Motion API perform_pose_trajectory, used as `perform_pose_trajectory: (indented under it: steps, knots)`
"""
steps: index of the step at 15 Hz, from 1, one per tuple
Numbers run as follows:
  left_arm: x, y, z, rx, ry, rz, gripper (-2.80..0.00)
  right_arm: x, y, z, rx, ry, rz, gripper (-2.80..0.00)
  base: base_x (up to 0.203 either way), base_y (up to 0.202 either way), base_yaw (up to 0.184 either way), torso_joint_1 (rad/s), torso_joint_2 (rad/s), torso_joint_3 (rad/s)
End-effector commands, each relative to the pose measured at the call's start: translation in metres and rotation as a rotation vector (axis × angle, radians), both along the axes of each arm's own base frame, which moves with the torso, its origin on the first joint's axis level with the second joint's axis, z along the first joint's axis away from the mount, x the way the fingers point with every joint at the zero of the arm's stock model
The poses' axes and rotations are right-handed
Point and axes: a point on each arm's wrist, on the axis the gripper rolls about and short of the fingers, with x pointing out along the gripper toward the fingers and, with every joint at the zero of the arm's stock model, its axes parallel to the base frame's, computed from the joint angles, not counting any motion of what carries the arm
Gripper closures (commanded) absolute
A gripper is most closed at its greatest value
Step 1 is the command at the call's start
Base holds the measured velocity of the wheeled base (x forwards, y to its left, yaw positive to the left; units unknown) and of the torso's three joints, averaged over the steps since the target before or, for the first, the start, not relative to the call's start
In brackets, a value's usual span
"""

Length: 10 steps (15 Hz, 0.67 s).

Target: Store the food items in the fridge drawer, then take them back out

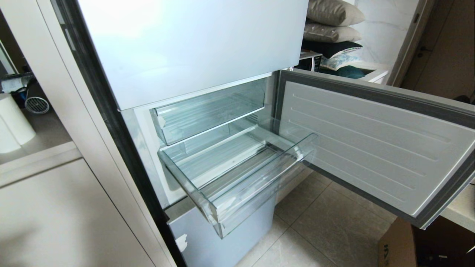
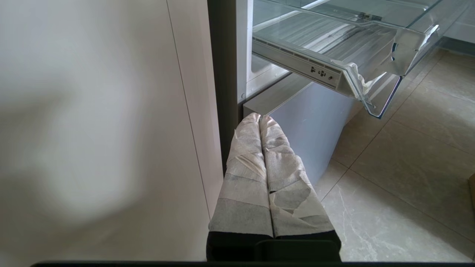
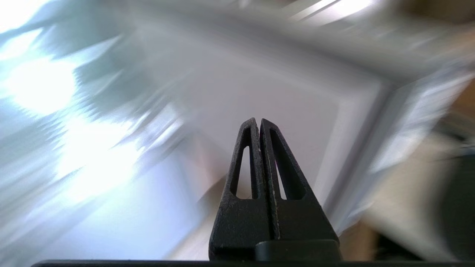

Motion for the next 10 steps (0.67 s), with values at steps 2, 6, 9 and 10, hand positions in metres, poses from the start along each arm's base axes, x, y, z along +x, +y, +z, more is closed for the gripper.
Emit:
perform_pose_trajectory:
  steps: [2, 6, 9, 10]
  knots:
    - [0.0, 0.0, 0.0, 0.0, 0.002, 0.0, 0.0, 0.0, 0.026, -0.066, -0.003, 0.261, 0.205, 0.0, 0.0, 0.0, 0.0, 0.0, 0.0, 0.0]
    - [0.0, 0.0, 0.0, 0.0, 0.002, 0.0, 0.0, 0.003, 0.029, -0.115, -0.007, 0.277, 0.219, 0.0, 0.0, 0.0, 0.0, 0.0, 0.0, 0.0]
    - [0.0, 0.0, 0.0, 0.0, 0.002, 0.0, 0.0, 0.001, 0.029, -0.118, -0.004, 0.272, 0.214, 0.0, 0.0, 0.0, 0.0, 0.0, 0.0, 0.0]
    - [0.0, 0.0, 0.0, 0.0, 0.002, 0.0, 0.0, -0.001, 0.028, -0.118, -0.005, 0.268, 0.213, 0.0, 0.0, 0.0, 0.0, 0.0, 0.0, 0.0]
